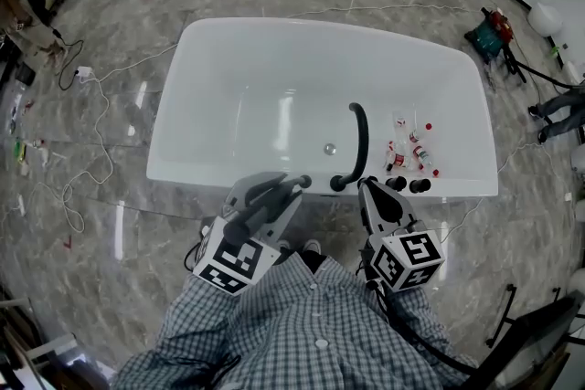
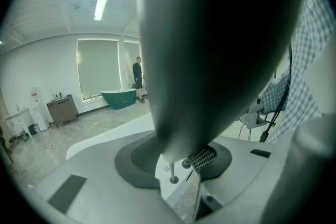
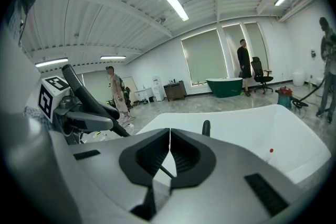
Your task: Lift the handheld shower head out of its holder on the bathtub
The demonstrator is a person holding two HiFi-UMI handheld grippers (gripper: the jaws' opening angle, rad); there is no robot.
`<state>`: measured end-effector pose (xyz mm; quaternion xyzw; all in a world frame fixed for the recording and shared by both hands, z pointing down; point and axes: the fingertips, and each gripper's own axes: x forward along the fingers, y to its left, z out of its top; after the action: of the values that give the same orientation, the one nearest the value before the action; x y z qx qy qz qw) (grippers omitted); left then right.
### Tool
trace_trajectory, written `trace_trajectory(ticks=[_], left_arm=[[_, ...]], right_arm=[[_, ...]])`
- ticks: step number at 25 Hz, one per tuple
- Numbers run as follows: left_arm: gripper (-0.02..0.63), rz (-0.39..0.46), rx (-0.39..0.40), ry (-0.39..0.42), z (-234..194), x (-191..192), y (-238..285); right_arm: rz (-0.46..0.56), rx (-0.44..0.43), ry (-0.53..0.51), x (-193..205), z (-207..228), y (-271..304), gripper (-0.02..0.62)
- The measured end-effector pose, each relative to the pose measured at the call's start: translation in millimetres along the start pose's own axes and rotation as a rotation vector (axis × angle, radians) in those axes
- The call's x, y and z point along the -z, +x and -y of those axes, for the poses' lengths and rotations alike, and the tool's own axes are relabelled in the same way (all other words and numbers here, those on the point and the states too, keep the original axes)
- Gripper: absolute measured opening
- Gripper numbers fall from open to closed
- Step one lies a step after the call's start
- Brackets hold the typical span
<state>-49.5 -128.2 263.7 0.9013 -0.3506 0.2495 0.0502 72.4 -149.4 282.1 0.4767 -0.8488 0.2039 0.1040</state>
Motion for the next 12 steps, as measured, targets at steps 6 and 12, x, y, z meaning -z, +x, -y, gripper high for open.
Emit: trace_trajectory(ticks=[6, 12], left_arm=[[0.126, -0.013, 0.017, 0.023, 2.8, 1.0, 1.4], [0.126, -0.015, 0.025, 0.026, 3.0, 2.1, 1.8]], right_arm=[[-0.001, -0.012, -0.006, 1.0, -3.3, 3.3, 0.018], [-0.005, -0.013, -0.015, 2.3, -4.1, 4.6, 0.018]])
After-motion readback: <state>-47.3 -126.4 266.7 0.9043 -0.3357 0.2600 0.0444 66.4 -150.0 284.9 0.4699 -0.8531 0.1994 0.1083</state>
